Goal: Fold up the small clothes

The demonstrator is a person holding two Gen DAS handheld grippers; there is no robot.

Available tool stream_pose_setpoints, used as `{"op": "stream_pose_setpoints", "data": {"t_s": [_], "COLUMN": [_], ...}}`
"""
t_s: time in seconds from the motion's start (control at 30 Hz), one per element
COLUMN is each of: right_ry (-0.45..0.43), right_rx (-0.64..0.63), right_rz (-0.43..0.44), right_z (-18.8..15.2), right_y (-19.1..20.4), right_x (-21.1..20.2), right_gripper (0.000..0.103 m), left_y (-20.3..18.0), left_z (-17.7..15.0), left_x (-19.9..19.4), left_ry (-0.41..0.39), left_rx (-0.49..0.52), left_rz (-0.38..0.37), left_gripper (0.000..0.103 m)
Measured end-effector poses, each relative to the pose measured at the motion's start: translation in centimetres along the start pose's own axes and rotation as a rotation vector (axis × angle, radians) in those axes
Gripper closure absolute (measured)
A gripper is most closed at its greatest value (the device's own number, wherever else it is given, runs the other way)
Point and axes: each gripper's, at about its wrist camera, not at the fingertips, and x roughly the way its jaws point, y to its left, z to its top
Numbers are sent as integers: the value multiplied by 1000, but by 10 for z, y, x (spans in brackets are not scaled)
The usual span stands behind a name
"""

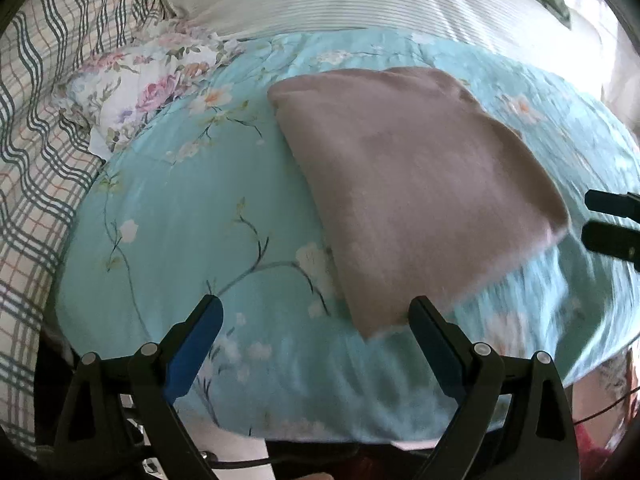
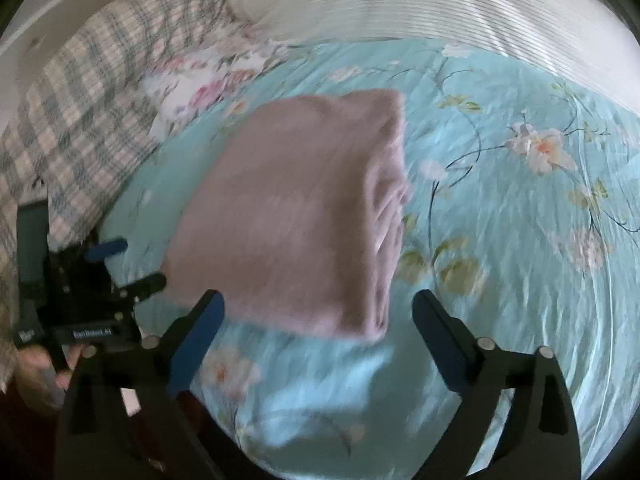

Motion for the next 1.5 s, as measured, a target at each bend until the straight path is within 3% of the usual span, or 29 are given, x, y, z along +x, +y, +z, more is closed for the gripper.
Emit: {"op": "stream_pose_setpoints", "data": {"t_s": [0.23, 0.63, 1.5], "right_ry": [52, 62, 50], "right_rx": [-59, -66, -144], "right_rz": [-4, -14, -28], "right_z": [-25, -28, 8], "right_y": [20, 22, 28], "right_x": [-3, -3, -6], "right_gripper": [4, 3, 2], "left_y": [-9, 1, 2], "left_z": [-11, -18, 9], "left_x": [-18, -25, -30], "left_ry": [-15, -18, -40], "left_rx": [37, 15, 40], "left_rz": [0, 30, 53], "left_gripper": [8, 8, 8]}}
